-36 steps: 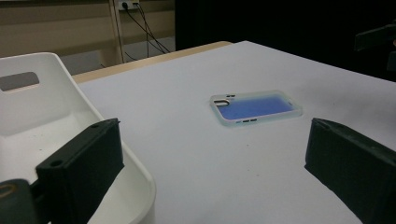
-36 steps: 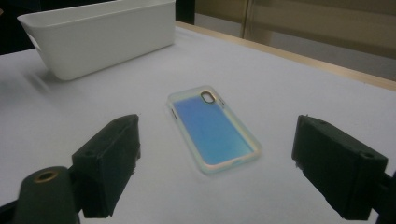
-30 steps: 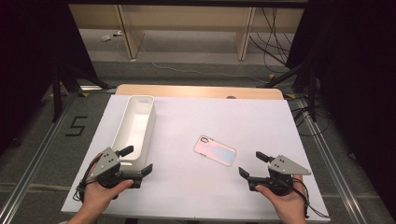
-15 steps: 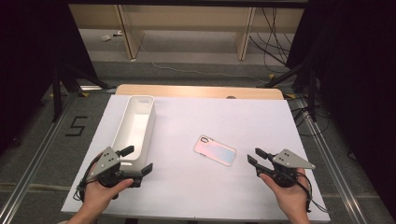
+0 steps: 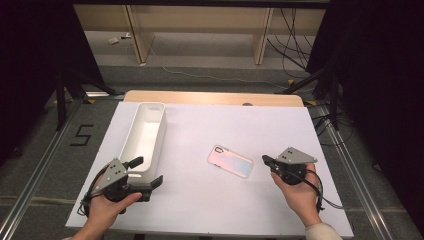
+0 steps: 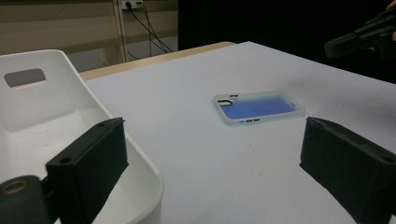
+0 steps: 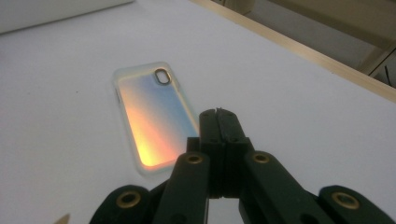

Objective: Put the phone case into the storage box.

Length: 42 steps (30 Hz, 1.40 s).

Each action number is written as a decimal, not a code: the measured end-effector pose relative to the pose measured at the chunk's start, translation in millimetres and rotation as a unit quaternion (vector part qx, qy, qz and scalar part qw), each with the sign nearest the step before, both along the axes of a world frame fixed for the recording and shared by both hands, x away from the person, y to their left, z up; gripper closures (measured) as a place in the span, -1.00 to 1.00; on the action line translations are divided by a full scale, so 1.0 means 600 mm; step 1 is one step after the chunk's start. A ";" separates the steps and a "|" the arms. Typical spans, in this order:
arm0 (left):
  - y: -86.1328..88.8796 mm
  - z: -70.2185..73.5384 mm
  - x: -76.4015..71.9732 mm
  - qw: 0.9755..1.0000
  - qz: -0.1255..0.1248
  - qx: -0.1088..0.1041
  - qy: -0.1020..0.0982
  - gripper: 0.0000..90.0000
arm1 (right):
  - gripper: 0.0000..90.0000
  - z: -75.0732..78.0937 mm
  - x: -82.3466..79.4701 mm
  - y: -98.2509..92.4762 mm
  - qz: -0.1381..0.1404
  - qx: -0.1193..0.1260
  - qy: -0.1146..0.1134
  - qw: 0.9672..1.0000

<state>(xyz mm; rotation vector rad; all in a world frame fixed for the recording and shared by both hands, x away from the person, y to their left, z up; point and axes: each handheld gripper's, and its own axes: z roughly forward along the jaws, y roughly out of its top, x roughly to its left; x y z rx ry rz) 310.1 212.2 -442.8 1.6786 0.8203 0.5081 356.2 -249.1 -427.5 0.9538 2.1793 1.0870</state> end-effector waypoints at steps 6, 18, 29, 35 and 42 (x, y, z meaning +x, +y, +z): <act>-0.001 0.000 0.002 1.000 -0.002 0.002 -0.001 -0.84 | 1.00 -0.009 0.045 0.017 -0.003 -0.024 0.014 1.000; 0.000 0.000 0.002 1.000 0.000 -0.001 -0.001 -0.83 | 1.00 -0.044 0.103 0.031 -0.027 -0.041 0.086 0.995; 0.002 0.002 0.001 1.000 0.000 -0.003 -0.002 -0.82 | 1.00 -0.071 0.132 0.042 -0.026 -0.057 0.121 0.991; 0.002 0.002 0.000 1.000 0.002 -0.004 -0.002 -0.82 | 1.00 -0.077 0.132 0.045 -0.030 -0.064 0.124 0.990; -0.001 0.001 0.001 1.000 0.002 -0.010 -0.002 -0.82 | 1.00 -0.077 0.129 0.045 -0.032 -0.053 0.136 0.989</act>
